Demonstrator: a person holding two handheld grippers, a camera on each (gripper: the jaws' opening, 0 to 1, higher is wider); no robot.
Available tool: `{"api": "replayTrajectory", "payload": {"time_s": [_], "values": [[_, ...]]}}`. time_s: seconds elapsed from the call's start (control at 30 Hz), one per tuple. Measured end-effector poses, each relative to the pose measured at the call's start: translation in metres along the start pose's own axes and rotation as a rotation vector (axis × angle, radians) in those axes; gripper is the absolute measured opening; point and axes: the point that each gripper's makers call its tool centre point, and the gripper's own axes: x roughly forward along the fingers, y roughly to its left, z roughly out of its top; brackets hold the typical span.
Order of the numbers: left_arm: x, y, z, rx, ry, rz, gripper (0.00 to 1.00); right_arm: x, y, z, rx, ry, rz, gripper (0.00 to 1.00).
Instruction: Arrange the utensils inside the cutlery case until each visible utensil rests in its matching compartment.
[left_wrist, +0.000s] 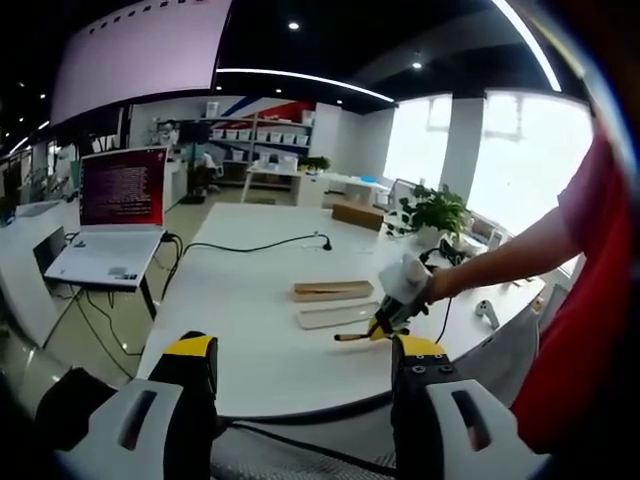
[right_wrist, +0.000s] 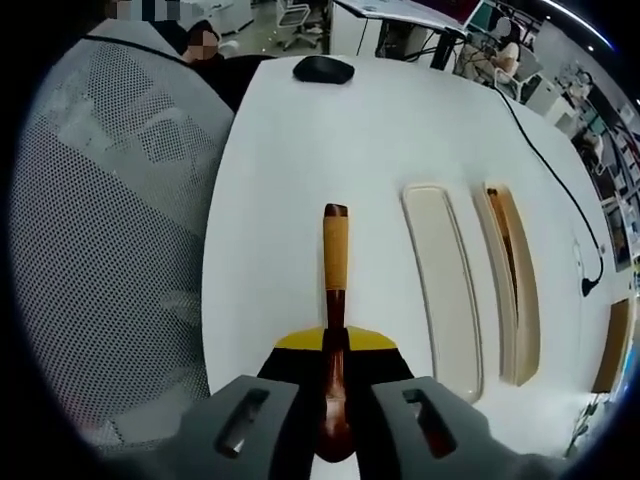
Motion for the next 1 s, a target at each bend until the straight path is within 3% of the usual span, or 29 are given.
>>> {"api": "replayTrajectory", "payload": {"time_s": [0.3,1.0], "values": [[0.001,0.000,-0.001,-0.003,0.006,-0.002,0.72,-0.012,-0.022,0.000,-0.011,-0.001,-0.024,0.01],[0.007,0.002,0.000,-0.001,0.017,0.002,0.72,-0.021,-0.046,-0.001,-0.034,0.007,-0.023,0.01]]}}
